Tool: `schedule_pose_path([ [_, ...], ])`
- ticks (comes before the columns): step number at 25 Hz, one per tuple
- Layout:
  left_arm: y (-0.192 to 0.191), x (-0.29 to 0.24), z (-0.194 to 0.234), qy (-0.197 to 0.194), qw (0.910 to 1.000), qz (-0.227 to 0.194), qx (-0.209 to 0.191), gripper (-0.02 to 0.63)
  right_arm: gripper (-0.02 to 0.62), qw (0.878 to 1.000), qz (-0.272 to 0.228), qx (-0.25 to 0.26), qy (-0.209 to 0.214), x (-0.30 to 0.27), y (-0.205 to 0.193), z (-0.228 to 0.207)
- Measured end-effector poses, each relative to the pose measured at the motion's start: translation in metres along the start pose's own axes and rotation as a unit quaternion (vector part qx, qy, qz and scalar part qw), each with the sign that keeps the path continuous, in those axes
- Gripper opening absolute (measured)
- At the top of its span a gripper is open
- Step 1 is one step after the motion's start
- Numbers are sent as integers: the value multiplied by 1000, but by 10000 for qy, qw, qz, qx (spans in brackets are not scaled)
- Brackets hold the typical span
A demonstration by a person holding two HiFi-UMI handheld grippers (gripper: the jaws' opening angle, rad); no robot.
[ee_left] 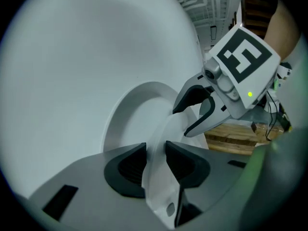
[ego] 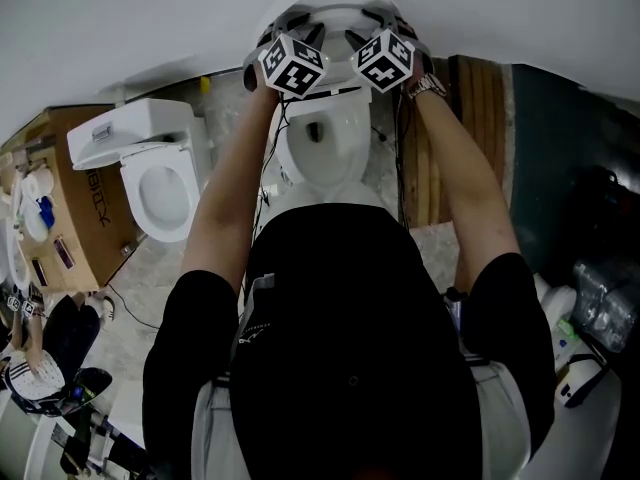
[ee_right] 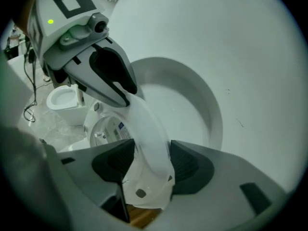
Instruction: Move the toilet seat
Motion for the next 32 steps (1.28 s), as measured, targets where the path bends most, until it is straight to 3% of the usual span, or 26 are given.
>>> schedule_pose_path([
  [6,2,-2,1,458,9989,72,-20,128,241,9991,218,89,-363,-8,-1,-2],
  [10,-1,15,0,871,9959,-201,-121,19,241,9989,241,110,-386,-11,-1,-2],
  [15,-7,39,-7,744,9951,-614,223,15,239,9989,351,102,-294,-19,2,-8],
  [25,-2,80,-8,883,9854,-1069,994,14,241,9988,446,56,-207,-31,6,-14],
  [32,0,107,-14,941,9777,-1286,1367,13,242,9985,173,-439,-272,-20,1,-10],
])
Point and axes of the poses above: the fingertips, and each gripper's own axes: x backward along the fingers, z to its left, y out of its top, the point moved 4 cm from there along x, backward along the fingers, and after that the axes turned 5 degrees about -z, right-handed, at the moved point
